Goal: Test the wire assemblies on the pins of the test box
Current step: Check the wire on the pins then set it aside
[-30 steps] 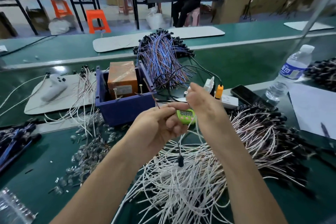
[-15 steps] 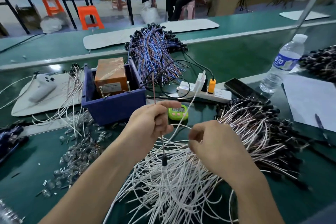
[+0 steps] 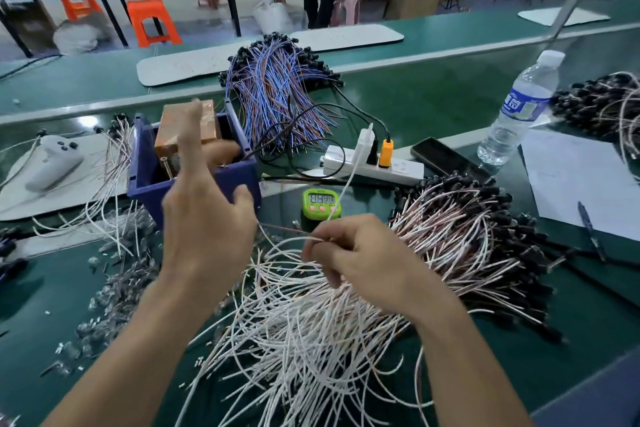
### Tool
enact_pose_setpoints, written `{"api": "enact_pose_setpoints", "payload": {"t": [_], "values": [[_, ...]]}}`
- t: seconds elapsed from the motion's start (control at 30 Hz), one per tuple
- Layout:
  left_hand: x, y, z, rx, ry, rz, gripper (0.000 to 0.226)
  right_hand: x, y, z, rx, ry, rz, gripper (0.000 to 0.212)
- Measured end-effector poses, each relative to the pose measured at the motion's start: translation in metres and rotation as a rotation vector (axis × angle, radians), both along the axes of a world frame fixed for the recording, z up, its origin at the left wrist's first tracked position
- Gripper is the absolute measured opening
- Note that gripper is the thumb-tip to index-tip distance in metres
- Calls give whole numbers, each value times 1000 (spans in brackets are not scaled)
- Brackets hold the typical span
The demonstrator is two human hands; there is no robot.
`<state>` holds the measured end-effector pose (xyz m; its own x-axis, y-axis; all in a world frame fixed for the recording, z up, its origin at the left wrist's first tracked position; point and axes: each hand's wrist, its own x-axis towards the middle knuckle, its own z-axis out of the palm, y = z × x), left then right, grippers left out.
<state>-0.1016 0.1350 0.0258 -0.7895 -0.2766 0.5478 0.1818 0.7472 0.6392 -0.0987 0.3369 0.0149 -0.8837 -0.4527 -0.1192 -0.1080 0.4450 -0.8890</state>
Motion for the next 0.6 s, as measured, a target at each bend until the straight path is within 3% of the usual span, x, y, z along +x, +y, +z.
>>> {"api": "enact_pose_setpoints", "payload": {"t": [0.07, 0.13, 0.17, 0.23, 0.3, 0.33, 0.4, 0.5, 0.6], "values": [[5, -3, 5, -327, 139, 103, 108, -9, 13, 9, 34, 7, 14, 18], [12, 1, 11, -469, 258, 80, 95, -17, 18, 17, 121, 62, 4, 16], [14, 5, 13, -401, 214, 7, 84, -21, 18, 23, 172, 81, 31, 17], [19, 15, 23, -30, -101, -323, 62, -26, 14, 34, 186, 91, 115, 19], [18, 26, 23, 290, -404, -681, 45, -31, 10, 44, 66, 98, 176, 23], [16, 30, 19, 388, -445, -764, 35, -34, 10, 47, 2, 114, 178, 23], [11, 33, 15, 543, -451, -748, 23, -41, 15, 50, -97, 160, 132, 20], [4, 18, 10, 687, -544, -628, 26, -51, 35, 49, -191, 172, 35, 22], [0, -4, 17, 653, -654, -653, 28, -55, 57, 44, -89, 163, -12, 19]]}}
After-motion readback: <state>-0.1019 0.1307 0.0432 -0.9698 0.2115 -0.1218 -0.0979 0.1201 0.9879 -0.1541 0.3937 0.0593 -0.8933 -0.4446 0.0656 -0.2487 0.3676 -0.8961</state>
